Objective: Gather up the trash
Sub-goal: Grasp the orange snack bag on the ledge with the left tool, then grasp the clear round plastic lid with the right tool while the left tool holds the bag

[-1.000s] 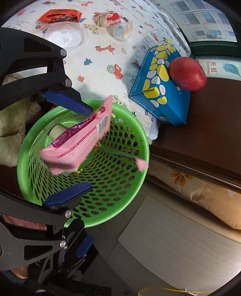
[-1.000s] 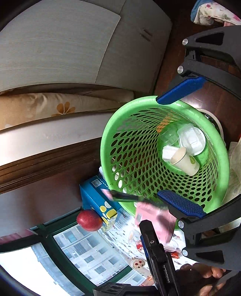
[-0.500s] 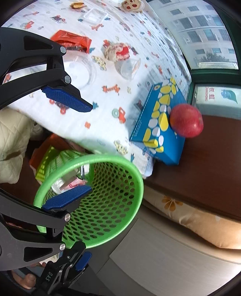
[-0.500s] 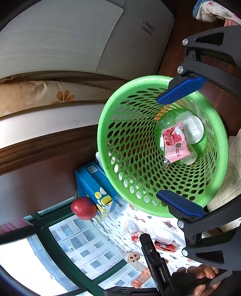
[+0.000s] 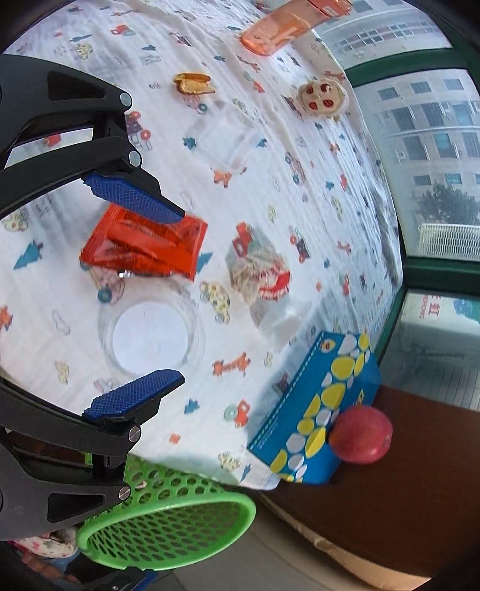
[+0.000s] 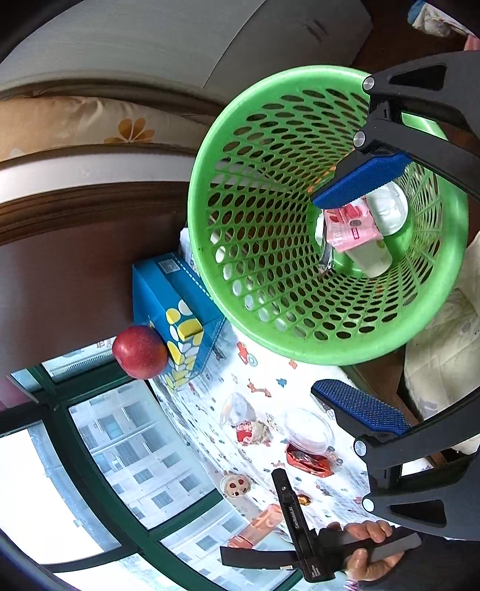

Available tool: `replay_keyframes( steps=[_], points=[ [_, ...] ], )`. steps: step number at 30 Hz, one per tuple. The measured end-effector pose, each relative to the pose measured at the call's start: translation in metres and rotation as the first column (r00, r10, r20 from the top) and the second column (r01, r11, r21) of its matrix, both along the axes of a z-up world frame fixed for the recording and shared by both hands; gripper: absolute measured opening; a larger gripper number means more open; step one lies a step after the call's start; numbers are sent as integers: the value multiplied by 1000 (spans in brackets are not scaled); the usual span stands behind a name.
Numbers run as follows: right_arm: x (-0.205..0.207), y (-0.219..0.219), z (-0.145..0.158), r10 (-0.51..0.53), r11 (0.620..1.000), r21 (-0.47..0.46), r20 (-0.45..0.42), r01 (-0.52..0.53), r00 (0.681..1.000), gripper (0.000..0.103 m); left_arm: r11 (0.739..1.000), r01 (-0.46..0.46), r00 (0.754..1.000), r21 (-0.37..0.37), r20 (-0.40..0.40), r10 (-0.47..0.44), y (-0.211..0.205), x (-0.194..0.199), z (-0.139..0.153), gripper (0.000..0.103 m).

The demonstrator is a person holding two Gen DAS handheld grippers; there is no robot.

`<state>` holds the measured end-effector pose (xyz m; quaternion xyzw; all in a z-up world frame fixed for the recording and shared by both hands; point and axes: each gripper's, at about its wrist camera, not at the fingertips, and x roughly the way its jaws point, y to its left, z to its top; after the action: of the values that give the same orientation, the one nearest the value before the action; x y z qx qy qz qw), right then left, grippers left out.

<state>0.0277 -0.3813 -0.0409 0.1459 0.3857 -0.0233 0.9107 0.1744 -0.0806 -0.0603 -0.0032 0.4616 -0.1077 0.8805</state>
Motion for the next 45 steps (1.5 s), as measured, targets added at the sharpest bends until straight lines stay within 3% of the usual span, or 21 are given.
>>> replay_keyframes(
  steps=[5,21,25,32,45],
  points=[
    [10,18,0,38,999,1,-6,-38,999,90,999,-36,998,-2,-51,36,27,16,-20,78],
    [32,51,-13,109,994,-2,-47,-109,993,90,999,7,994,36,-113,-3,33,26,-61,78],
    [35,60,-15,130,991,-5,-54,-131,990,90,1000,0,991,21,-135,3,40,27,-69,69],
    [44,79,-20,178,984,-8,-64,-179,982,90,1000,8,993,19,-117,-6,46,20,-66,52],
    [76,137,-37,309,950,-22,-94,-312,947,90,998,-70,997,7,-43,70,83,-10,-34,46]
  ],
)
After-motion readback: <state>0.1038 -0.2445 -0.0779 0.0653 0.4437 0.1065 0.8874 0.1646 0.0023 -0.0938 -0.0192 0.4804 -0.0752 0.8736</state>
